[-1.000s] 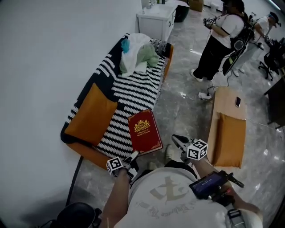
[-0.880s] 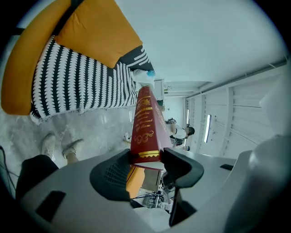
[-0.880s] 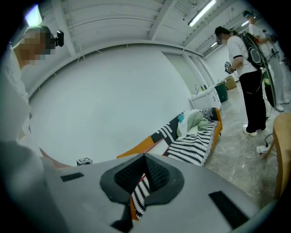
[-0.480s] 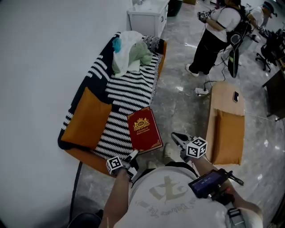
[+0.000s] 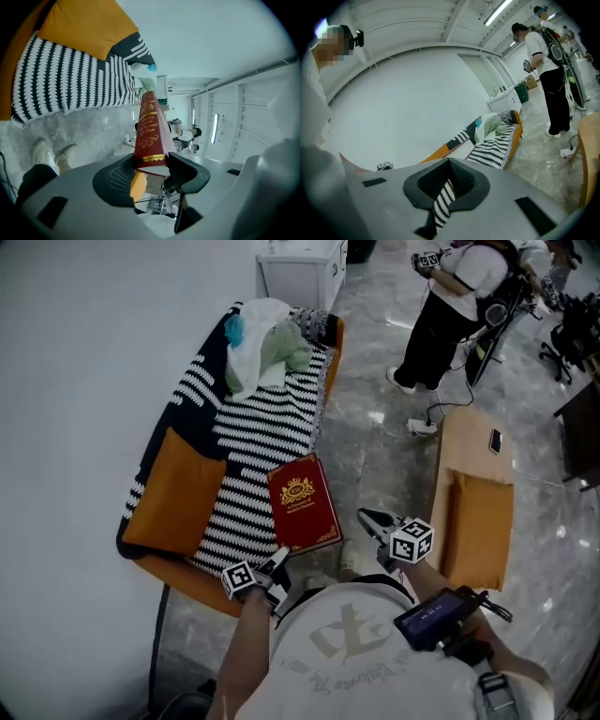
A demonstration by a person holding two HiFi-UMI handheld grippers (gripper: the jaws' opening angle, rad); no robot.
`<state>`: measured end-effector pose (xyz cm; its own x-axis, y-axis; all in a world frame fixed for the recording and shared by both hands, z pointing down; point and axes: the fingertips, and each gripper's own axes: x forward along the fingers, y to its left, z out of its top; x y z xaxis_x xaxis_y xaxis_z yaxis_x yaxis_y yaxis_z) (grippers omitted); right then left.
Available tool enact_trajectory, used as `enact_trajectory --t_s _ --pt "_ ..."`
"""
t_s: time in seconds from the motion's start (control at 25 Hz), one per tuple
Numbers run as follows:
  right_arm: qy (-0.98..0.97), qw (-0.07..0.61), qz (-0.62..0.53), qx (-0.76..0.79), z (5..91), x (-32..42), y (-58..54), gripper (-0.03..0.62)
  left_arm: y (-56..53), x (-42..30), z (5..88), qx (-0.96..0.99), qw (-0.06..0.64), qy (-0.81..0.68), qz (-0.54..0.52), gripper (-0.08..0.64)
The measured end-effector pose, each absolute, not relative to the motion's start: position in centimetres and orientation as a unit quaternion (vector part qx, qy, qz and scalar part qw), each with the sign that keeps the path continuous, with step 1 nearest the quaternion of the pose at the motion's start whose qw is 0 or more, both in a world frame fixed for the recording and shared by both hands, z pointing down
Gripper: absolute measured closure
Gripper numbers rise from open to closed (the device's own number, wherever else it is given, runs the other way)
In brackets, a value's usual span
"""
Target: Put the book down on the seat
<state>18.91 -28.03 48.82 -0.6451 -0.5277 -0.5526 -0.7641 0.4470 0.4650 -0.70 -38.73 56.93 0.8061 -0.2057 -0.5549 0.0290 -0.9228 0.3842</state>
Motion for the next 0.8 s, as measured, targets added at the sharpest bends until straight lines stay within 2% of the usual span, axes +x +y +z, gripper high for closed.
enact_trajectory --t_s 0.6,0.8 --pt "0.831 0.154 0.377 -0.378 47.0 21.3 -29.9 0.578 -39.8 1.9 54.8 0.926 0.169 -0.025 -0.338 0.322" --pt "0.837 0.145 0.373 -0.373 42.5 23.9 -28.9 0.578 -38.4 3.7 50.3 0.916 0.175 -0.034 -0.359 0.322"
